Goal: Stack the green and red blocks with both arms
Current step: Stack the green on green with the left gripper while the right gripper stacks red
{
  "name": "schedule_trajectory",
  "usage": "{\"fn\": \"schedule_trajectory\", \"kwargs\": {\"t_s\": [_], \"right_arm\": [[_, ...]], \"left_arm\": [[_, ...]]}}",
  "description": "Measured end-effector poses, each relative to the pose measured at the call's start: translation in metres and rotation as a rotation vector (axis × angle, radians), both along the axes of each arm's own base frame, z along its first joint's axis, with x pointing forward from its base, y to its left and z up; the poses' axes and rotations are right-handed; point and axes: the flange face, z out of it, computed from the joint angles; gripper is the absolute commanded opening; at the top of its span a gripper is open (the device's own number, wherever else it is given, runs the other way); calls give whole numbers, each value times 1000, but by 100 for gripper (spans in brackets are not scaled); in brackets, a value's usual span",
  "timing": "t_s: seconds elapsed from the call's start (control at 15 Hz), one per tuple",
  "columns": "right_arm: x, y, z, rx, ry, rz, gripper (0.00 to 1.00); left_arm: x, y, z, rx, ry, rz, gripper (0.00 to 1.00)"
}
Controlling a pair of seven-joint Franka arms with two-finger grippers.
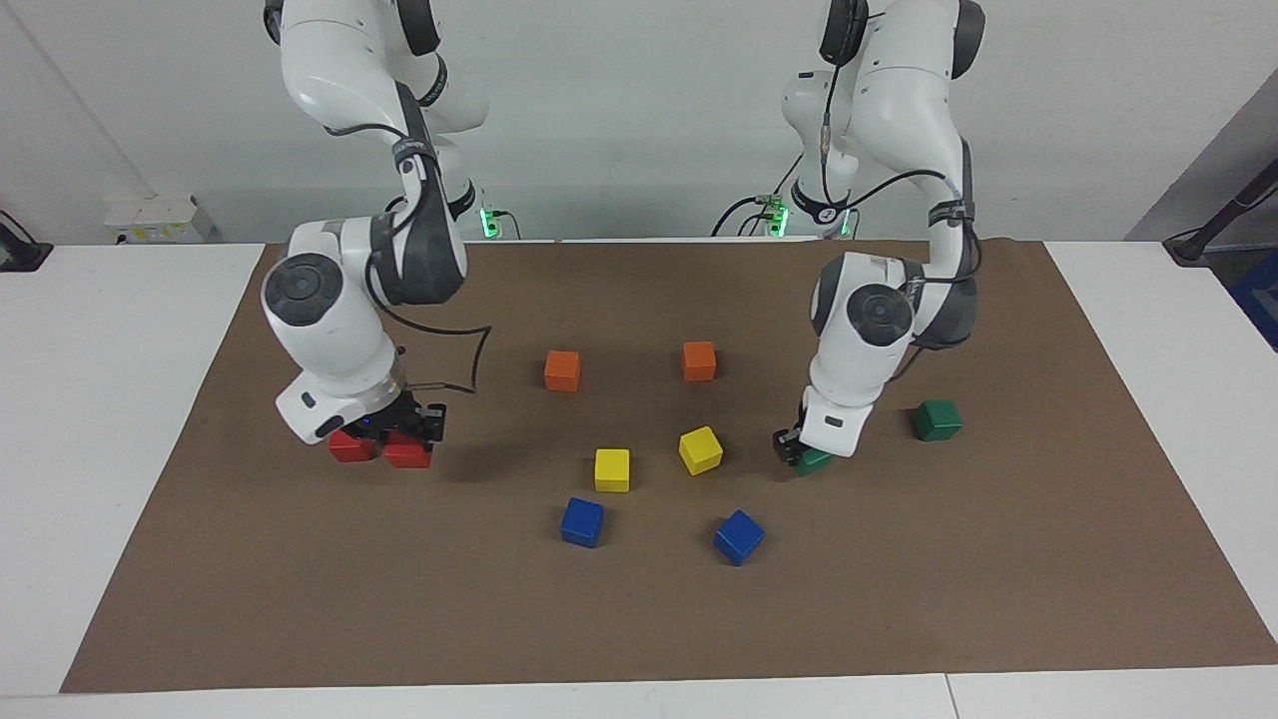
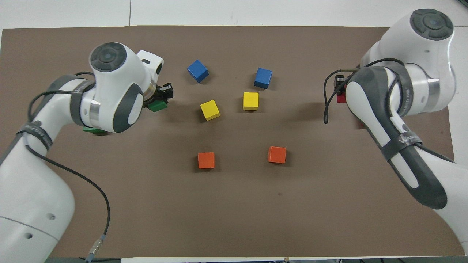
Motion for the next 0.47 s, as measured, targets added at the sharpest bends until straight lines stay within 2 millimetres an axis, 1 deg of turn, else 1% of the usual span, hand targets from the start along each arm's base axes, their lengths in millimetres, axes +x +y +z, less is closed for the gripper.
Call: {"fn": "schedule_trajectory", "kwargs": {"t_s": [0.13,0.2,0.27,0.33,0.47], "right_arm": [[-9,-21,-2,1,20,-12,0],[-13,-30,-6,2,32,-8,0],[-17,-40,-11,4,43,-1,0],[-20,-51,-17,7,48,8,0],[-27,-74,-28,13,41,29,0]], "left_arm": [[2,71,34,0,28,-92,0],[1,101,43,-3,34,-138,0],[0,123,47,-7,39,-176,0],[-1,139,46,-10,45,-207,0],[-2,163,39,-18,61,-280,0]]}}
